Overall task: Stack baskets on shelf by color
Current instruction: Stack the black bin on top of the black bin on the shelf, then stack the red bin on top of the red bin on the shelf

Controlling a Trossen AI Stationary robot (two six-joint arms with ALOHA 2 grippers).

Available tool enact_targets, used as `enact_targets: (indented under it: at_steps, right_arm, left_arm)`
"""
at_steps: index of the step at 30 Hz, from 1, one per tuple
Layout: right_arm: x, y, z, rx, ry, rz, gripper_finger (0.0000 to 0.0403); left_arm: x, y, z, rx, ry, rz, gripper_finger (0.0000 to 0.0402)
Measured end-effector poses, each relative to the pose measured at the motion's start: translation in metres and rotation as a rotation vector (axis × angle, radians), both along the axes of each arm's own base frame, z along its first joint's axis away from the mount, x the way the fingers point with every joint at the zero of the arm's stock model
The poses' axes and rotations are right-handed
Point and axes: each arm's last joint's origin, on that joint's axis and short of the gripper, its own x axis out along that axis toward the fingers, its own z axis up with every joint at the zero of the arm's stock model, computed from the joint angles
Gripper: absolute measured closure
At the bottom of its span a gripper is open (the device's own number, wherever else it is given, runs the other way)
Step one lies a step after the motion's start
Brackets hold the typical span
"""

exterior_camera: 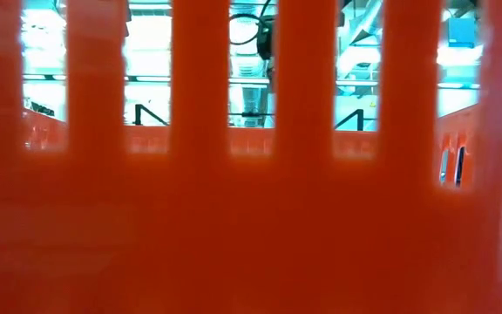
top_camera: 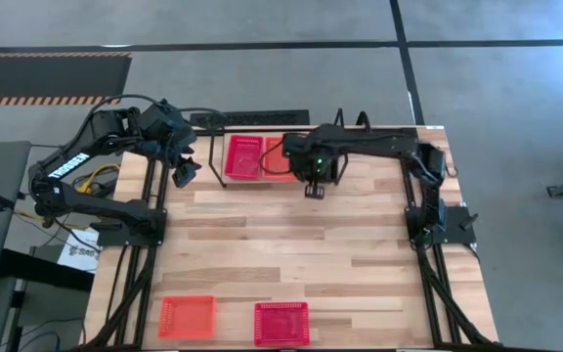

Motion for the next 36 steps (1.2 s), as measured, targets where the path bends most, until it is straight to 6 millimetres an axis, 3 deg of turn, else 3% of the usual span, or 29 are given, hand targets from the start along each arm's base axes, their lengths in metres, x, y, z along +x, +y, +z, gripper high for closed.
enact_targets:
  at_steps: [4, 15, 29, 36]
  right_arm:
    - [-0.005, 0.007, 0.014, 0.016, -0.045, -0.001, 0.0403]
    - [0.006, 0.085, 0.025, 0.037, -0.100, 0.129, 0.0403]
    - [-0.001, 0.175, 0.033, 0.111, -0.146, -0.040, 0.0403]
    - [-0.005, 0.223, 0.034, 0.164, -0.210, -0.037, 0.0403]
  left_arm:
    - [0.000, 0.000, 0.000, -0.008, -0.004, 0.014, 0.0168]
    - [0.000, 0.001, 0.000, 0.000, -0.003, 0.046, 0.0168]
    - [0.000, 0.001, 0.000, 0.009, 0.002, 0.034, 0.0168]
    - [0.000, 0.001, 0.000, 0.011, 0.003, 0.030, 0.0168]
